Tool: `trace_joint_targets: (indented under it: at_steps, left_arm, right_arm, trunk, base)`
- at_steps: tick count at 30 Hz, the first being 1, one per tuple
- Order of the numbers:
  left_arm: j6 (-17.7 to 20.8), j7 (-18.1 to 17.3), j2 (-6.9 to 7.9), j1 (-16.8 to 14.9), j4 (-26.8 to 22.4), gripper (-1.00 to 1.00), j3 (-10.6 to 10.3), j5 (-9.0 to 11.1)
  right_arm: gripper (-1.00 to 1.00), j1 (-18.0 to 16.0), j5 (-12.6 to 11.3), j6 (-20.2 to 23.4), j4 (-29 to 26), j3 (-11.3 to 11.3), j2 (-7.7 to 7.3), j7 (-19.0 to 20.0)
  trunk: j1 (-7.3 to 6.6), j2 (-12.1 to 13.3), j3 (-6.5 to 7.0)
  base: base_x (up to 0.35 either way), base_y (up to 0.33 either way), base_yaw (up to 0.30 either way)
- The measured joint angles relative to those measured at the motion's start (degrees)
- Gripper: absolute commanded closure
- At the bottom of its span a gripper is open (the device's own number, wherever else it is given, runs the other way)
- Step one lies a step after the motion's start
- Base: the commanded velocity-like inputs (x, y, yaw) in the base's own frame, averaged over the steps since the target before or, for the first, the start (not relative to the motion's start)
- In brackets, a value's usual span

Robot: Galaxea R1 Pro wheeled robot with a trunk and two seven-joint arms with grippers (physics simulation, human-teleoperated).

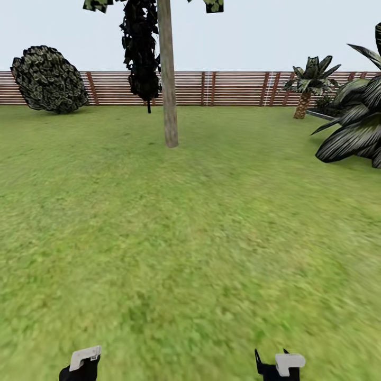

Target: In the garden, pick up the pesticide atomizer on the floor and spray pesticide onto both trees until each tree trunk is fully covered.

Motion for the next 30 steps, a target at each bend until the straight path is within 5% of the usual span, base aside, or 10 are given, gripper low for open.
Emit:
trace_joint_targets:
  at_steps: [30]
  left_arm:
    - [0.0, 0.0, 0.0, 0.0, 0.0, 1.0, 0.0, 0.0]
  right_arm:
    - [-1.0, 0.0, -0.1, 0.0, -0.1, 0.0, 0.0, -0.1]
  trunk:
    - [0.0, 0.0, 0.0]
  base:
    - [0.339, 0.0, 0.021]
